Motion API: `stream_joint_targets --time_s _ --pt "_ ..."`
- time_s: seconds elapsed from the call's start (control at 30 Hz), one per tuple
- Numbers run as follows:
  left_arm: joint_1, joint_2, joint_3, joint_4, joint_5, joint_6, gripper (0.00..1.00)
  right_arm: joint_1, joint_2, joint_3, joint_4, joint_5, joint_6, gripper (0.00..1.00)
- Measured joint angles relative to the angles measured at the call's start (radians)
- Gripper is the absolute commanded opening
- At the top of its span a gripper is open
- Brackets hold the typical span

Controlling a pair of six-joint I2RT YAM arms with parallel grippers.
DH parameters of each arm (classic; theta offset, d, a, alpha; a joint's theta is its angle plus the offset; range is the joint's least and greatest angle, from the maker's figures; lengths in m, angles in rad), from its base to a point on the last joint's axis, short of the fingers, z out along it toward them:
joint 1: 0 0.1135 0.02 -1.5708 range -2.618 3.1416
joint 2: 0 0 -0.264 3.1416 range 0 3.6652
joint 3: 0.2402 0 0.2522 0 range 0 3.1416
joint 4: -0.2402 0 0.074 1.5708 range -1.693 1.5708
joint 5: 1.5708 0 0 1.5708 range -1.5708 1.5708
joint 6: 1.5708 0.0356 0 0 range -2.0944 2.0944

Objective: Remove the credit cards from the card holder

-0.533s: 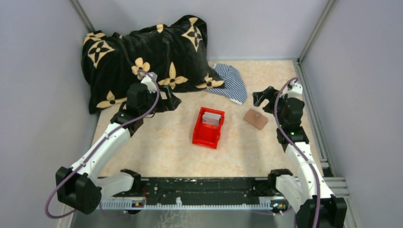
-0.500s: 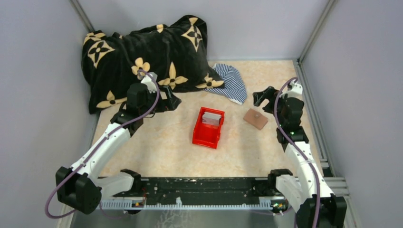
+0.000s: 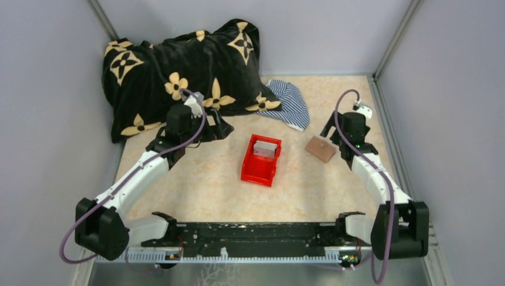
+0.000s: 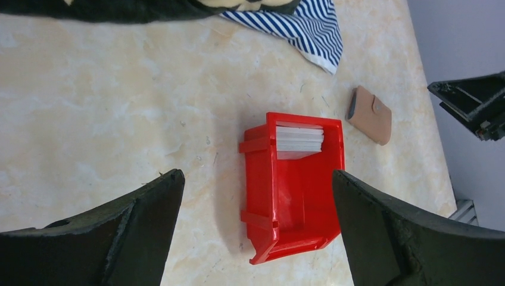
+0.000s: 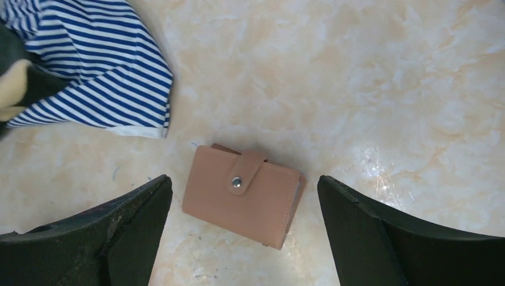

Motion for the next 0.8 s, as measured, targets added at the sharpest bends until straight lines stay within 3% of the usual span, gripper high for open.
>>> stream_joint_targets --time_s 0.2,0.33,0.57,0.73,0.8 --pt "-0.106 0.064 0.001 0.007 -0.013 0.006 0.99 0.131 0.151 0.067 -0.053 0.072 -0.057 0.91" --pt "-0.186 0.085 0.0 0.01 -0.021 0.009 0.99 0.211 0.142 0.067 -0.052 0.059 -0.062 0.9" --pt "-0.284 0.119 -0.016 0.014 -0.098 0.058 0.98 0.218 0.104 0.068 -0.051 0.018 -0.066 0.88" --pt "-0.349 0.197 -0.018 0.003 -0.161 0.08 0.97 0.22 0.083 0.071 -0.053 -0.03 -0.074 0.77" --pt "-0.353 0.22 -0.018 -0.009 -0.186 0.089 0.97 0.23 0.074 0.072 -0.054 -0.043 -0.077 0.62"
